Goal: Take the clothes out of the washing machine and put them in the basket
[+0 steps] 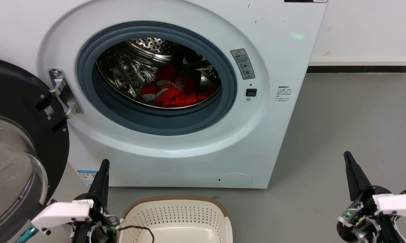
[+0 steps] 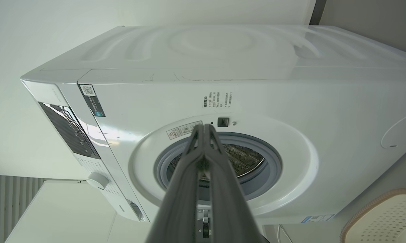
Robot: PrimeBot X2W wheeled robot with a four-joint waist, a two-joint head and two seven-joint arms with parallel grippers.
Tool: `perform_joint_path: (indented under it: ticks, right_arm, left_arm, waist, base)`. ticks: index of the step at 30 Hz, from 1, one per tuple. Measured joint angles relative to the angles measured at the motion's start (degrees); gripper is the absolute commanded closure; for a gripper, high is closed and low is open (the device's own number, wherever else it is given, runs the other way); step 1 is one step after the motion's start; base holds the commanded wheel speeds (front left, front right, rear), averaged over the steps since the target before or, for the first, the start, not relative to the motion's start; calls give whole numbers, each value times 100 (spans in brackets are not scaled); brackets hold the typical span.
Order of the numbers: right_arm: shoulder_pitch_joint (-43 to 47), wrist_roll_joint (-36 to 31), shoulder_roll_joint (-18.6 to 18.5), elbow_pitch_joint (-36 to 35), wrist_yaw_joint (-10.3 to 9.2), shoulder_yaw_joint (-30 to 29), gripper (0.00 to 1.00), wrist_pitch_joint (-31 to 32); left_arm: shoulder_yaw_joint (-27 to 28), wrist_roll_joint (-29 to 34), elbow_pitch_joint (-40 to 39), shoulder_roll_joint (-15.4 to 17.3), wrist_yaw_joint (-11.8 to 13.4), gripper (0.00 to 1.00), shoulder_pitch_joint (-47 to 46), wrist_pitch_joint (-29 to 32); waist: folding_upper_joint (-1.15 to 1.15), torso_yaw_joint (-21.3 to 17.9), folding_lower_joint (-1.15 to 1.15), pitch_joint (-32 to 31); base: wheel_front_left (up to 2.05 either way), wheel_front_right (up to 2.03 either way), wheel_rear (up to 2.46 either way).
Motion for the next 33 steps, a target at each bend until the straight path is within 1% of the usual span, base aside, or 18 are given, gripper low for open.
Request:
perform_joint_path:
  ticks: [1, 4, 8, 14, 24, 33]
  right_arm:
    - [0, 0, 0, 0, 0, 0, 0, 0]
    - [116, 0, 1, 114, -1, 7, 0, -12]
    - [169, -38, 2, 77, -1, 18, 0, -111]
    - [181, -323, 2, -60, -1, 13, 0, -293]
    - [216, -1501, 3, -422, -1, 71, 0, -550]
    - [291, -2835, 3, -709, -1, 168, 0, -751]
  left_arm:
    - [0, 0, 0, 0, 0, 0, 0, 0]
    - [-27, 1, 130, -13, 1, 0, 112, -16]
    - [-147, 40, 156, -15, 1, 0, 126, -121]
    - [-281, 283, 145, -18, 1, 0, 67, -288]
    - [-305, 1267, -73, -16, 1, 0, -20, -549]
    - [-405, 2281, -138, -16, 1, 0, -118, -747]
  waist:
    - [0, 0, 0, 0]
    - [0, 0, 0, 0]
    - [0, -4, 0, 4]
    - [0, -9, 0, 7]
    - [0, -17, 0, 5]
    - [0, -15, 0, -4]
  base:
    - [0, 0, 0]
    - [0, 0, 0]
    - [0, 0, 0]
    - [0, 0, 0]
    - [0, 0, 0]
    - [0, 0, 0]
